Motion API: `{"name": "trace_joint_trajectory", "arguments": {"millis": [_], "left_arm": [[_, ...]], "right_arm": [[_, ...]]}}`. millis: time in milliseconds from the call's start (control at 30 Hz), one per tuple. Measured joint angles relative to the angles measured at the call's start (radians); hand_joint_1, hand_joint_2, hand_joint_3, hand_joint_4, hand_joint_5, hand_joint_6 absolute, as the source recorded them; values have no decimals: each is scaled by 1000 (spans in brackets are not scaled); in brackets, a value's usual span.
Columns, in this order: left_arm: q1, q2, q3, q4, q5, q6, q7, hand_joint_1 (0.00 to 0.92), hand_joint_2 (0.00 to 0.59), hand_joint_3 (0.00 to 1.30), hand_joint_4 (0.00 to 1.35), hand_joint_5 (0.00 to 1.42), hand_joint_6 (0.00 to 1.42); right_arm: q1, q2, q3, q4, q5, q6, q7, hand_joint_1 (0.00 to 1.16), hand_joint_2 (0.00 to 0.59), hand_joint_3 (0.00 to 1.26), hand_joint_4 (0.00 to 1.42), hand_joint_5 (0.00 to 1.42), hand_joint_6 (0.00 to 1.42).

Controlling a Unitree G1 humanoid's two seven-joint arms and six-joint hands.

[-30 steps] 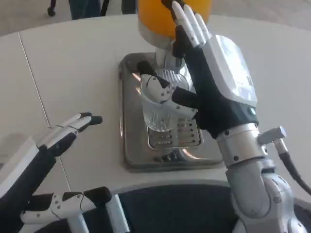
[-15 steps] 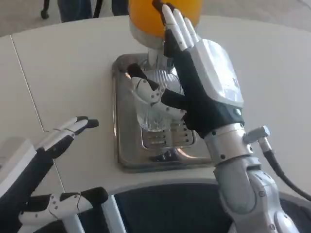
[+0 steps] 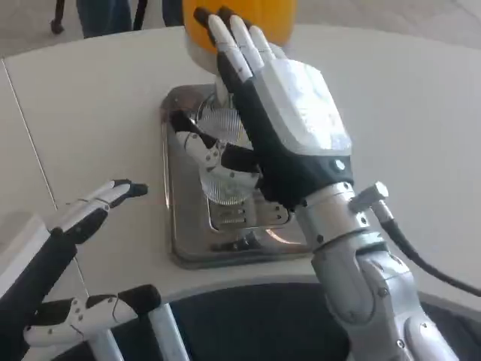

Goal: Grasp the cup under the faucet to collect the drink, then remove the cup.

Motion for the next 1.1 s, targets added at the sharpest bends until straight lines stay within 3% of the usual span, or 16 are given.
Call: {"name": "trace_joint_trajectory", "arguments": {"millis": [233, 400, 633, 700, 900, 1100], "left_arm": [[1, 0, 2, -1, -7, 9, -1, 47, 111, 181, 48, 156, 290], [7, -18, 0, -35, -35, 71, -11, 72, 107, 96, 15, 180, 317], [-6, -112, -52, -129, -68, 268, -20, 114, 89, 1, 0, 192, 358], [-26, -170, -99, -170, -65, 353, -19, 130, 75, 0, 0, 195, 370], [-67, -260, -170, -209, 1, 454, 24, 165, 72, 0, 0, 196, 383], [-102, -312, -199, -210, 57, 502, 72, 179, 68, 0, 0, 205, 381]], "right_arm": [[-10, -3, 14, 5, -16, 6, 24, 441, 432, 15, 0, 0, 48], [-10, -5, 13, 5, -12, 6, 24, 444, 434, 15, 0, 0, 48], [-7, -11, 11, -5, -6, 6, 32, 447, 434, 15, 0, 0, 48], [-5, -14, 9, -11, -5, 7, 37, 448, 434, 15, 0, 0, 48], [1, -20, 9, -32, -5, 13, 56, 449, 434, 15, 0, 0, 48], [9, -27, 9, -52, -5, 19, 68, 450, 434, 15, 0, 0, 48]]}}
